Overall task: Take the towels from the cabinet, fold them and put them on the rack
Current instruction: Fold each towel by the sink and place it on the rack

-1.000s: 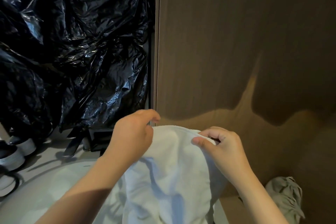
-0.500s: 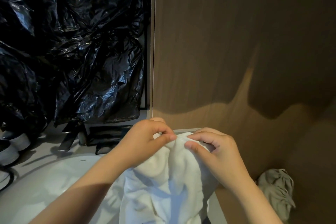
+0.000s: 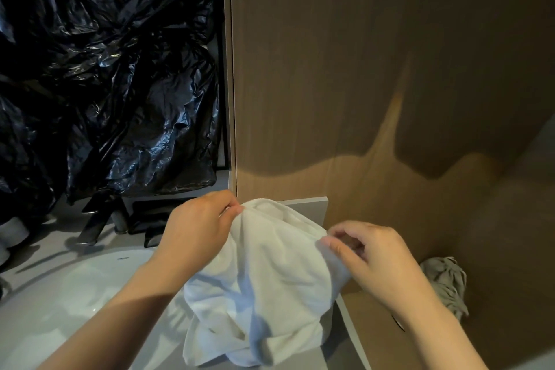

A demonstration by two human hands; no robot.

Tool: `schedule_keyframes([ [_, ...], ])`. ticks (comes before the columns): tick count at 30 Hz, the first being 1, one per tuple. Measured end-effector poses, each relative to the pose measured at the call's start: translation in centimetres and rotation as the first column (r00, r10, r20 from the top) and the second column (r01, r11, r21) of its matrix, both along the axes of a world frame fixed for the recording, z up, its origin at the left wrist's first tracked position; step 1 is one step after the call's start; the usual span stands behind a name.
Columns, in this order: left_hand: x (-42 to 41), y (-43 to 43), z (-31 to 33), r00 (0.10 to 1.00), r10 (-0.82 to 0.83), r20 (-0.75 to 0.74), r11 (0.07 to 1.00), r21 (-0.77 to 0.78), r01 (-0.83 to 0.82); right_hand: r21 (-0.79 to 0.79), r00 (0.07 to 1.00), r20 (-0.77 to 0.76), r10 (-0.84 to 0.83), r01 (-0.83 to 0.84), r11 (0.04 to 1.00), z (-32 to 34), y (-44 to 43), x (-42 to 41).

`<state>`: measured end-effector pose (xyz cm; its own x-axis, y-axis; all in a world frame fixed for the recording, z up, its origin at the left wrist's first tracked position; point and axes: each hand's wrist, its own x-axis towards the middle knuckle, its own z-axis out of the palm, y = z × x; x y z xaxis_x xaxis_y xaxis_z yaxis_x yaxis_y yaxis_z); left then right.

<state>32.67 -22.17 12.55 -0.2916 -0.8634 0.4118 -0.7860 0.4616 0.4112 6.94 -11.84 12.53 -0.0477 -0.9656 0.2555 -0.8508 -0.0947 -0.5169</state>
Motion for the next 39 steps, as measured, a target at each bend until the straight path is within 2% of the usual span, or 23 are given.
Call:
schedule_keyframes([
  [2,0.1,0.1,-0.1,1.0,-0.015,-0.019,1.0,-0.026,0.015,0.028,0.997,0.06,-0.049,0.047,0.998,0.0,-0.1,-0.1],
  [6,-0.1,0.0,-0.2,0.999,-0.035,-0.012,0.998,-0.051,0.034,0.061,0.991,0.131,-0.038,0.03,0.998,-0.2,-0.3,0.0],
  [10,0.4,-0.5,0.1,0.999,-0.047,-0.018,0.997,-0.063,0.046,0.094,0.999,0.033,0.021,-0.024,0.995,0.0,-0.2,-0.2],
  [13,0.8,-1.1,1.0,0.993,-0.107,-0.048,0.994,-0.027,0.106,-0.046,0.99,-0.133,0.043,-0.05,0.998,1.0,-0.4,-1.2],
  [18,1.7,-2.1,5.0,0.951,-0.275,-0.142,0.957,0.055,0.285,-0.253,0.973,-0.212,-0.088,0.033,0.967,4.8,-2.1,-2.4],
  [20,1.7,-2.4,6.5,0.947,-0.296,-0.126,0.951,0.057,0.305,-0.308,0.946,-0.296,-0.13,0.034,0.951,6.8,-2.9,-2.7],
  [22,1.4,-2.6,7.6,0.953,-0.291,-0.09,0.955,0.04,0.295,-0.351,0.94,-0.312,-0.136,0.019,0.936,8.6,-3.2,-2.8],
  [27,0.9,-2.7,9.1,0.985,-0.162,-0.06,0.984,-0.091,0.156,-0.35,0.982,-0.183,-0.052,-0.016,0.937,10.7,-3.2,-2.7],
  [30,1.1,-2.8,9.7,0.996,-0.083,-0.043,0.986,-0.15,0.076,-0.444,0.989,-0.143,-0.029,-0.038,0.895,11.0,-2.8,-3.1],
  [32,1.1,-3.3,9.9,0.997,-0.062,0.038,0.984,-0.166,0.068,-0.499,0.995,-0.097,-0.014,-0.037,0.866,10.9,-2.8,-3.0],
  [35,0.9,-3.7,8.6,0.982,-0.104,0.155,0.991,-0.068,0.116,-0.471,1.0,0.014,0.02,-0.011,0.882,9.7,-3.6,-2.4],
  [37,1.1,-3.8,7.1,0.979,-0.16,0.127,0.987,0.017,0.159,-0.449,0.993,0.112,0.037,0.017,0.893,8.7,-3.9,-2.6],
  [39,1.3,-3.8,6.1,0.973,-0.216,0.079,0.974,0.09,0.209,-0.433,0.989,0.148,0.03,0.037,0.901,7.8,-4.0,-3.2],
])
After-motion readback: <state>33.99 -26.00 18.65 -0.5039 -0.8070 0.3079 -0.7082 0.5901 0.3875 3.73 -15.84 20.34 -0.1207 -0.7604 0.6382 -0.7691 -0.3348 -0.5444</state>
